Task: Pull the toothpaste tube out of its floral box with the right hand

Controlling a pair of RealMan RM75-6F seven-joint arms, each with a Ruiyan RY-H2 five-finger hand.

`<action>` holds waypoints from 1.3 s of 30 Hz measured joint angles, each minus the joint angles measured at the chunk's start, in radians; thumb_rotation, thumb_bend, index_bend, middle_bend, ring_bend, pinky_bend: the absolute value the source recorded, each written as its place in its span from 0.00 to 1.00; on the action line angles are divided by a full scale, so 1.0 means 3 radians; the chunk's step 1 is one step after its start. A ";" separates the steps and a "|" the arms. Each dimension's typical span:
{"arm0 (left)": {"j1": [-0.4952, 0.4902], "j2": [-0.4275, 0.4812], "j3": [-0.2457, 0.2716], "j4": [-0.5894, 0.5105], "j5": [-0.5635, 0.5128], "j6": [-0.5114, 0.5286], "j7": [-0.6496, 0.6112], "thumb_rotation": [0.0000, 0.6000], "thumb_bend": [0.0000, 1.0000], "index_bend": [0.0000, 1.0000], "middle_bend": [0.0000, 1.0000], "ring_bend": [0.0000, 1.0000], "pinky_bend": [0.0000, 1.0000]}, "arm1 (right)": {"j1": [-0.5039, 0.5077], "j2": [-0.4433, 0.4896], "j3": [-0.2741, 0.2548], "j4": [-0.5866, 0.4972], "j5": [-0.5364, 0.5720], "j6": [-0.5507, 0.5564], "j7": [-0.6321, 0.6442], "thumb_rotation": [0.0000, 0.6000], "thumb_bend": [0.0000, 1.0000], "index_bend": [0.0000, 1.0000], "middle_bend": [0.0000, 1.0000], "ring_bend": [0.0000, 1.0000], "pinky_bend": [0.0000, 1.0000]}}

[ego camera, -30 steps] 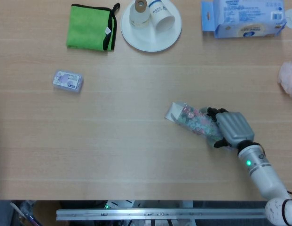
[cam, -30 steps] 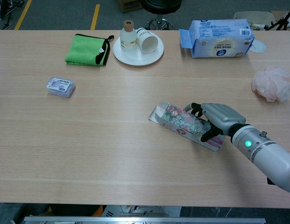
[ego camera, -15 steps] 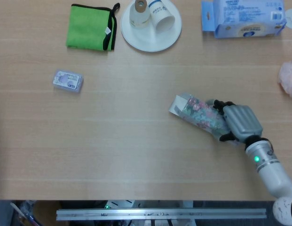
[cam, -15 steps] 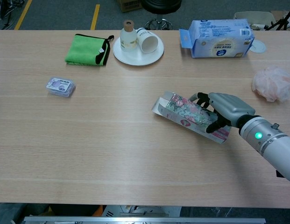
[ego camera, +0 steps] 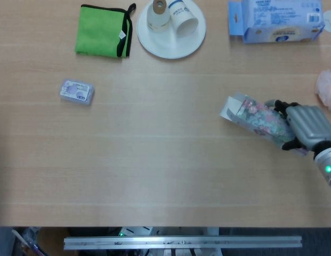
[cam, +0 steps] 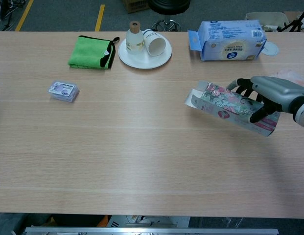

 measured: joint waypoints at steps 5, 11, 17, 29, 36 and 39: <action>-0.0024 0.0014 -0.0005 -0.0052 0.0008 -0.0006 0.0065 1.00 0.11 0.00 0.00 0.00 0.20 | 0.0131 0.0501 -0.0041 -0.0281 0.0161 -0.0229 -0.0021 1.00 0.39 0.31 0.35 0.29 0.47; -0.0043 0.0022 -0.0008 -0.0095 0.0006 -0.0010 0.0117 1.00 0.11 0.00 0.00 0.00 0.20 | 0.0373 0.0974 -0.0109 -0.0491 0.0432 -0.0553 -0.0026 1.00 0.40 0.31 0.36 0.29 0.47; -0.0043 0.0025 -0.0003 -0.0109 -0.0007 -0.0009 0.0128 1.00 0.11 0.00 0.00 0.00 0.20 | 0.0718 0.1209 -0.0229 -0.0566 0.0840 -0.0769 -0.0174 1.00 0.40 0.31 0.36 0.29 0.47; -0.0029 0.0014 0.0010 -0.0079 -0.0022 -0.0004 0.0088 1.00 0.11 0.00 0.00 0.00 0.20 | 0.1616 0.1412 -0.0636 -0.0662 0.1764 -0.0973 -0.0604 1.00 0.41 0.37 0.41 0.30 0.47; -0.0027 0.0008 0.0011 -0.0071 -0.0030 -0.0005 0.0083 1.00 0.11 0.00 0.00 0.00 0.20 | 0.1738 0.1510 -0.0730 -0.0757 0.1768 -0.0912 -0.0546 1.00 0.41 0.38 0.41 0.30 0.47; -0.0028 0.0008 0.0013 -0.0074 -0.0030 -0.0006 0.0089 1.00 0.11 0.00 0.00 0.00 0.20 | 0.1761 0.1537 -0.0766 -0.0773 0.1744 -0.0896 -0.0521 1.00 0.41 0.38 0.41 0.30 0.47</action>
